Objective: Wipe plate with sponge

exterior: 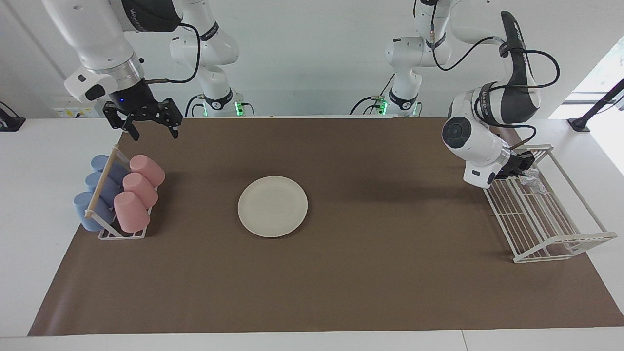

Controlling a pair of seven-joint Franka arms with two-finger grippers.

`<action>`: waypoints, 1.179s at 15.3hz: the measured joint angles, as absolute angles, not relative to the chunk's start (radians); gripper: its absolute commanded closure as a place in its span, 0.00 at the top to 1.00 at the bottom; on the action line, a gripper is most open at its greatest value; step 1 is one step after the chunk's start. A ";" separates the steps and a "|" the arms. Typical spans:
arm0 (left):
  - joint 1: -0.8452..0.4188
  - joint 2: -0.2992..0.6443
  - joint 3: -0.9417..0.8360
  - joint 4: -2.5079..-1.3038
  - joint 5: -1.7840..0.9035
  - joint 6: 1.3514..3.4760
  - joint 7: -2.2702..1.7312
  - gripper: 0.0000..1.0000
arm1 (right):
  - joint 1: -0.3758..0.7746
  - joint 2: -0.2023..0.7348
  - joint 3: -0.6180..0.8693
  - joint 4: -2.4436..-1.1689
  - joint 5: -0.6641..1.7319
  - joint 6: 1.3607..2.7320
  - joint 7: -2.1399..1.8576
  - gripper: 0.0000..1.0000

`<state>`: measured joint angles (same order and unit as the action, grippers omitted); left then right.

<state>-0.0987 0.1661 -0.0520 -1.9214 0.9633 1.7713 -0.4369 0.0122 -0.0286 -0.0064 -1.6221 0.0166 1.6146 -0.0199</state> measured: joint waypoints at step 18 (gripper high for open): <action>-0.083 0.149 -0.051 -1.800 0.693 1.780 -0.468 1.00 | 0.012 -0.031 -0.004 -1.624 0.017 1.558 -0.020 1.00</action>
